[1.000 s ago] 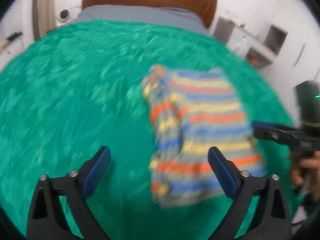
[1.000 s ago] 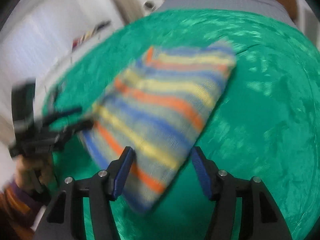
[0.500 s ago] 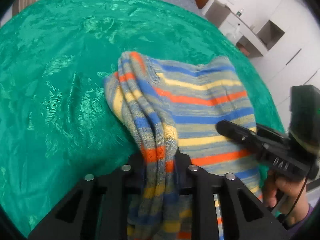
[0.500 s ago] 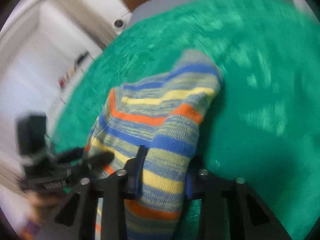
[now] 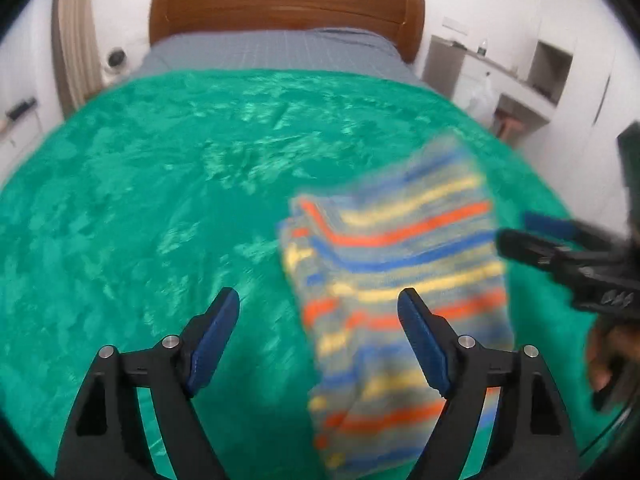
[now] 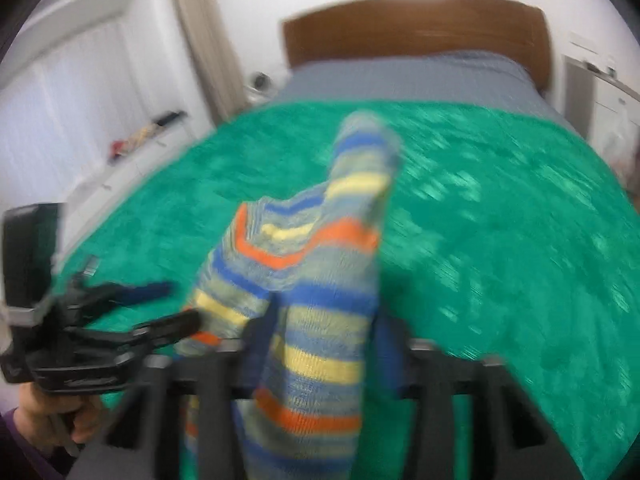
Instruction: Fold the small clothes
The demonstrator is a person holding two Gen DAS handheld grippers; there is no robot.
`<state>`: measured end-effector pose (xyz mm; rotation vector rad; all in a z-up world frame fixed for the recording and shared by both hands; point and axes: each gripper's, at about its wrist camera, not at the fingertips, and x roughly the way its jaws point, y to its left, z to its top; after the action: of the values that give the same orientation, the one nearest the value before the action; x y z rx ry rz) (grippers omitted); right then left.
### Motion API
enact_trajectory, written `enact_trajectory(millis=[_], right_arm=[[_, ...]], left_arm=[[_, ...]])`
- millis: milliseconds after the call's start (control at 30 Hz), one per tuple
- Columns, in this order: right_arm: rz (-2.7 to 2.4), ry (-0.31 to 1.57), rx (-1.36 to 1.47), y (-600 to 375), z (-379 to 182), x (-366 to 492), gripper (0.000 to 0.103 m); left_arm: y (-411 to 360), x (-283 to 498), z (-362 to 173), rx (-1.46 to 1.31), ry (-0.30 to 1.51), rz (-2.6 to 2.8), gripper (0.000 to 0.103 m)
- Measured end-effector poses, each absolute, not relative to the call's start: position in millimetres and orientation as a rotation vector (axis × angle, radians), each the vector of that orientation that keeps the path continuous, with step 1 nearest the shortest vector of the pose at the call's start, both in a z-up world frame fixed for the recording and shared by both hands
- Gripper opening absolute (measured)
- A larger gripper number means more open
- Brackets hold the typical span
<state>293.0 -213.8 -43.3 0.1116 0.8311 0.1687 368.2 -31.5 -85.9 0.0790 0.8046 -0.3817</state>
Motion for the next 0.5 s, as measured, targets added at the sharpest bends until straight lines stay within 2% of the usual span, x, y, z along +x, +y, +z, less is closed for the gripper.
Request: enact_trajectory(millis=[67, 133, 200, 300, 500], right_arm=[[0.126, 0.849, 0.076, -218, -52, 281, 0.088], [0.062, 0.868, -0.007, -218, -58, 261, 0.090], [0.026, 0.853, -0.073, -216, -54, 238, 0.097], [-0.019, 0.801, -0.132, -209, -42, 197, 0.099], [-0.055, 0.704, -0.151, -185, -11, 137, 0.103]], left_arm=[[-28, 341, -90, 0.145, 0.745, -0.328, 0.088], [-27, 318, -86, 0.200, 0.658, -0.285, 0.100], [-29, 289, -78, 0.257, 0.553, -0.239, 0.102], [-31, 258, -64, 0.256, 0.477, -0.186, 0.103], [-35, 226, -62, 0.255, 0.559, -0.087, 0.103]])
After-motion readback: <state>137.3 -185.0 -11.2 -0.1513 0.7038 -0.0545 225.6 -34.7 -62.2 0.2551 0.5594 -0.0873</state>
